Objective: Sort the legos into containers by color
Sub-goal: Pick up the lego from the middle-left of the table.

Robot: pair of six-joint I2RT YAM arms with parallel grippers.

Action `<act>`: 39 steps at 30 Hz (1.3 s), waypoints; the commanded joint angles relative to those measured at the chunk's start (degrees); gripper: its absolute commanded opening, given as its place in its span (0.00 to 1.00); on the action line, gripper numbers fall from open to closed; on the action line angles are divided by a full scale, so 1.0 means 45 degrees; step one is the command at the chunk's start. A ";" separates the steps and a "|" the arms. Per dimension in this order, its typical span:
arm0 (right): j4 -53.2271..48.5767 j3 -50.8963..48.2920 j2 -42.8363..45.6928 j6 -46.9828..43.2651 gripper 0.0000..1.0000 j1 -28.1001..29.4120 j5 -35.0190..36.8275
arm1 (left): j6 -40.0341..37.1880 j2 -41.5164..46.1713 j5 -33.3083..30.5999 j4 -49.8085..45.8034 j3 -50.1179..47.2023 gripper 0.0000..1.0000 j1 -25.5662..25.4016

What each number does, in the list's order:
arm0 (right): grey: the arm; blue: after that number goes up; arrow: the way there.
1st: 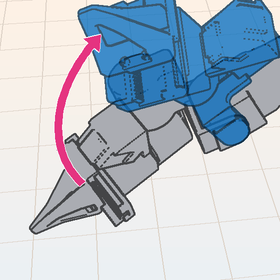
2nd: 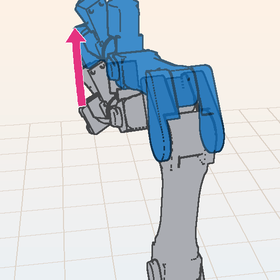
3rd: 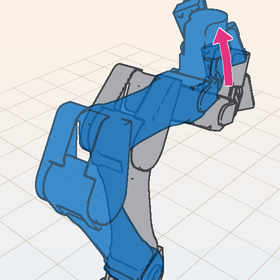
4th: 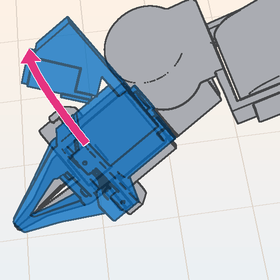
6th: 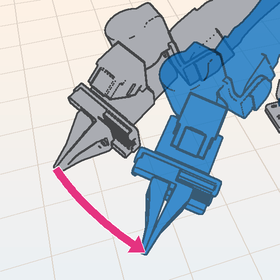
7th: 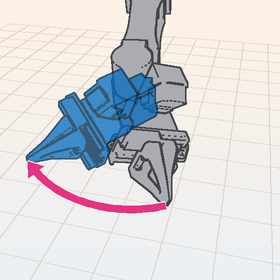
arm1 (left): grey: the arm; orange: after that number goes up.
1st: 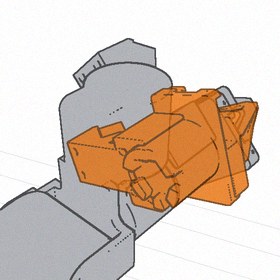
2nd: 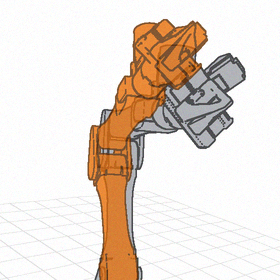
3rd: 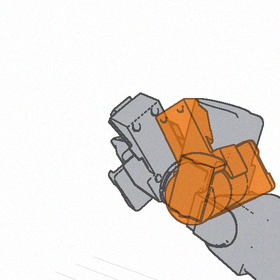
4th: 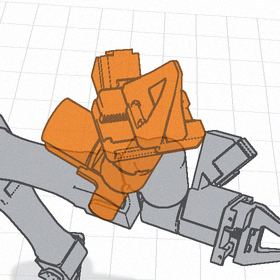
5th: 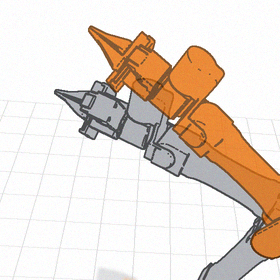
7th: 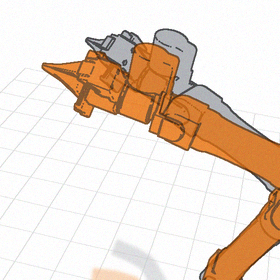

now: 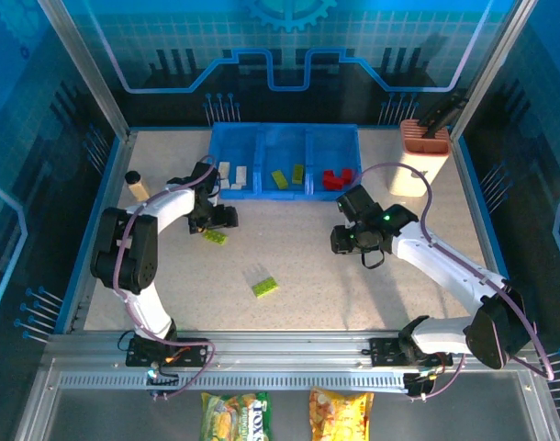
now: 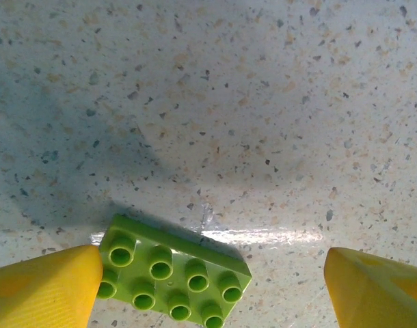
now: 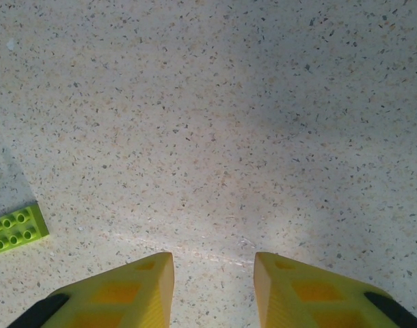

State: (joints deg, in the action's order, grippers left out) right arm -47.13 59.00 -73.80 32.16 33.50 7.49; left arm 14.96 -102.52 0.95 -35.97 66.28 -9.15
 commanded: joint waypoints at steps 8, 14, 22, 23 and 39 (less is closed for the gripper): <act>-0.0327 0.0249 -0.0027 0.0188 0.37 0.0212 0.0256 | -0.0234 -0.0098 -0.0049 -0.1034 0.0221 0.86 0.0084; -0.0288 0.0131 0.0043 0.0180 0.37 0.0235 0.0271 | -0.0216 0.0033 0.0313 -0.1187 0.0049 0.86 -0.0018; -0.0229 0.0053 0.0055 0.0206 0.37 0.0232 0.0256 | -0.0195 0.0253 0.0117 -0.1607 -0.0094 0.83 -0.0540; -0.0215 0.0060 0.0052 0.0217 0.37 0.0232 0.0254 | -0.0201 0.0233 -0.0001 -0.1664 -0.0087 0.83 -0.0630; -0.0036 -0.0128 -0.0046 0.0304 0.37 0.0294 0.0216 | 0.0644 -0.0276 -0.1210 -0.1839 0.0207 0.85 -0.1039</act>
State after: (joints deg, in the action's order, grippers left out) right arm -47.09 58.92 -73.87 32.64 33.82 7.70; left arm 16.19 -102.83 -4.10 -43.22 66.28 -13.28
